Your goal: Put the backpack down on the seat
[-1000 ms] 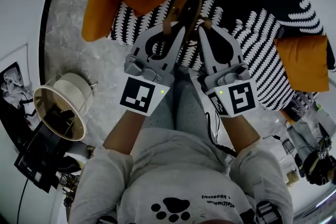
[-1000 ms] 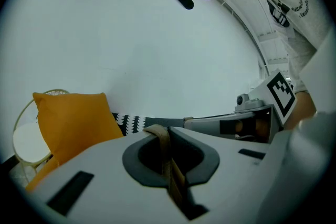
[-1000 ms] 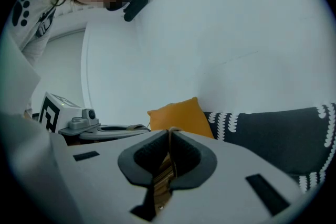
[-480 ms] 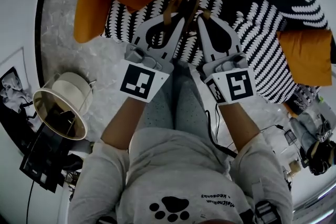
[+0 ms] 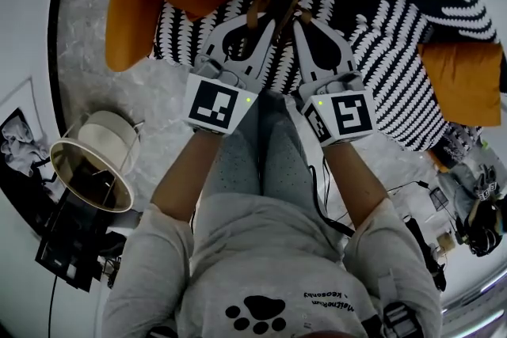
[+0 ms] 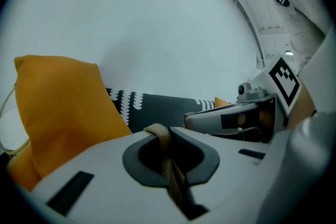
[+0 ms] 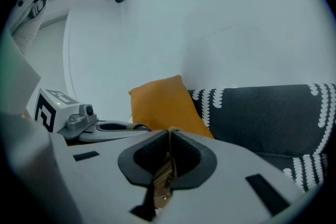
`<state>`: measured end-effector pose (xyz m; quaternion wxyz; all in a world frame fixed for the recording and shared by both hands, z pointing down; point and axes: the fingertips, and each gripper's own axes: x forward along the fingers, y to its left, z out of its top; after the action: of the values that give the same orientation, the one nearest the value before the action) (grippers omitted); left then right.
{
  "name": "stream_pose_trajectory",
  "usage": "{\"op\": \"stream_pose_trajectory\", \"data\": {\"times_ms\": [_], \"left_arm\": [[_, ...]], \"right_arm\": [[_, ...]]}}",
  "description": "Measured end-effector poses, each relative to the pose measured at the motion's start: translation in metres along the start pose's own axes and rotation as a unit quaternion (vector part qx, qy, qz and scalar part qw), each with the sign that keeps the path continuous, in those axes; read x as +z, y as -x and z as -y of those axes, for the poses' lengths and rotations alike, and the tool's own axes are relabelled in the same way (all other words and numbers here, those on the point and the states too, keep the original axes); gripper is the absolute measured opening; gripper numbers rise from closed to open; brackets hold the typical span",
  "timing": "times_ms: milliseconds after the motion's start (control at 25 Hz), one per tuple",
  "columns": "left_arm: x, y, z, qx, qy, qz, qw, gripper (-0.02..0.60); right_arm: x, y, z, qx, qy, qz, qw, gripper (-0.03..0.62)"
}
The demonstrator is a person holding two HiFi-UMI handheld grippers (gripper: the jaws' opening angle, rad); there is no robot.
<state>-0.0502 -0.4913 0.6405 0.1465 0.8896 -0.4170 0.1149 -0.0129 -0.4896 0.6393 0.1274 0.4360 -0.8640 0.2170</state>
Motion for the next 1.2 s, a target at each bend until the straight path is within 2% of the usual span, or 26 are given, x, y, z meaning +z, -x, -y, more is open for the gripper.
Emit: {"op": "stream_pose_trajectory", "data": {"times_ms": [200,360,760,1200], "left_arm": [[-0.022,-0.008,-0.01,-0.001,0.008,-0.023,0.9997,0.02],[-0.04,-0.013,-0.021,0.0,0.022,-0.061,0.9979,0.02],[-0.073,-0.019,-0.054,0.011,0.029,-0.097,0.9948,0.02],[-0.08,-0.036,-0.078,0.024,0.041,-0.098,0.994,0.02]], "right_arm": [[-0.014,-0.018,0.006,-0.012,-0.012,-0.02,1.0,0.044],[-0.026,-0.032,0.01,-0.02,-0.02,-0.037,0.999,0.044],[-0.053,-0.069,0.006,-0.019,-0.032,-0.082,0.996,0.044],[-0.059,-0.091,0.013,-0.017,-0.026,-0.095,0.995,0.045]]}}
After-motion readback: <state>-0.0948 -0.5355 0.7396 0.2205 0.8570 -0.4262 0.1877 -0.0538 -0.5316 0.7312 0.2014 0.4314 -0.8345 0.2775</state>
